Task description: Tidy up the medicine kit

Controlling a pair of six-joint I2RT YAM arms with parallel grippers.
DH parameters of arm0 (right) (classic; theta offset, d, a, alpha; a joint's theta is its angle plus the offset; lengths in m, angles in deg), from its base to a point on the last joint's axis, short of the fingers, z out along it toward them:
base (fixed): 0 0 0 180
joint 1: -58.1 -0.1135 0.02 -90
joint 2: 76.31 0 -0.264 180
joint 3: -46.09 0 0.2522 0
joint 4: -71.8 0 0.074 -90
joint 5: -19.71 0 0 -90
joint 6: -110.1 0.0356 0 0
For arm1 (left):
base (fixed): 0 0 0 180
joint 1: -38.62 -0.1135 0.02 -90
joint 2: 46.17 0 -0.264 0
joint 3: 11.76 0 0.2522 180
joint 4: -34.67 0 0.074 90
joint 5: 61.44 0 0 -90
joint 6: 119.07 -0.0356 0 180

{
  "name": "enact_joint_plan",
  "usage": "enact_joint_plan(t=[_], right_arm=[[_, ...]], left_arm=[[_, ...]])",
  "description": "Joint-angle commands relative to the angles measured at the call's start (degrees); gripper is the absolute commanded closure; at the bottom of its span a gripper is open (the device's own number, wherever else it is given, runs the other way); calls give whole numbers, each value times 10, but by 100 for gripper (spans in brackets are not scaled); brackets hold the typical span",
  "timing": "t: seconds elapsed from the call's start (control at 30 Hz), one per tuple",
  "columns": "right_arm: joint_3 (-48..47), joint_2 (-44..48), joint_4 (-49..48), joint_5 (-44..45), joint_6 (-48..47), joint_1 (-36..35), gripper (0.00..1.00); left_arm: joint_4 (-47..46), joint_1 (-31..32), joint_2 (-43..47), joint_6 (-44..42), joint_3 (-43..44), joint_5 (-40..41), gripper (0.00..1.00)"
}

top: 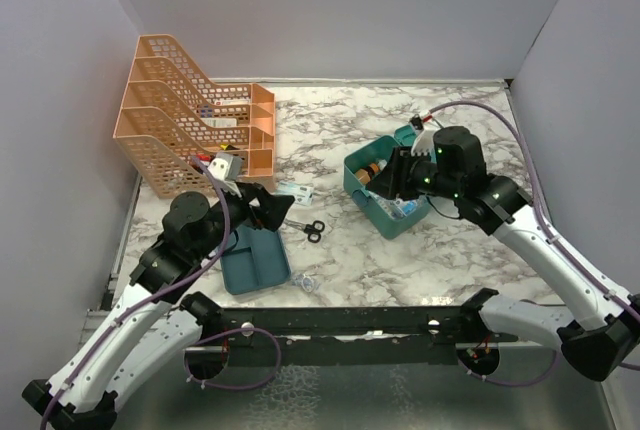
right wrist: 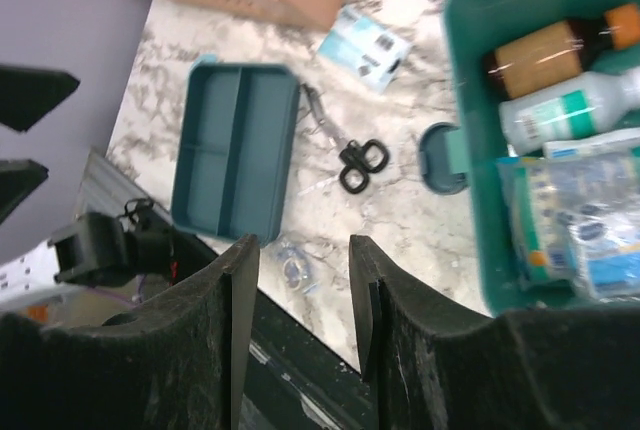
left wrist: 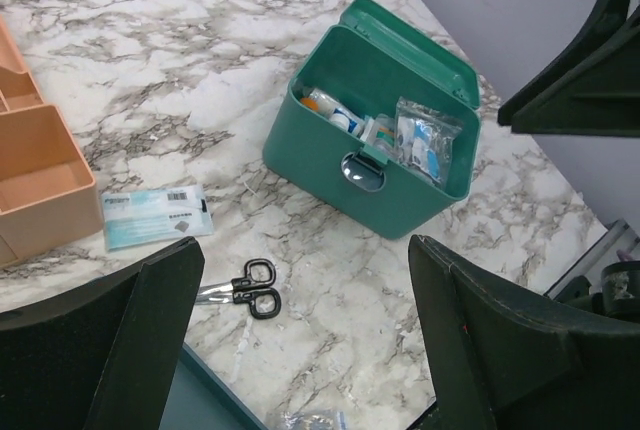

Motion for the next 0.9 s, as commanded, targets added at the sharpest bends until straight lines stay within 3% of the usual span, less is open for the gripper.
enact_joint_plan(t=[0.0, 0.23, 0.37, 0.67, 0.87], right_arm=[[20, -13, -66, -29, 3, -64, 58], [36, -76, -146, 35, 58, -194, 58], [37, -109, -138, 96, 80, -237, 58], [31, -198, -136, 206, 137, -295, 58], [26, -246, -119, 248, 164, -297, 58]], left_arm=[[-7, 0, 22, 1, -3, 8, 13], [47, 0, 37, 56, -26, 102, 14], [18, 0, 15, 39, -26, 73, 15], [33, 0, -2, 69, -31, 120, 16], [85, 0, 8, 76, 7, 221, 16]])
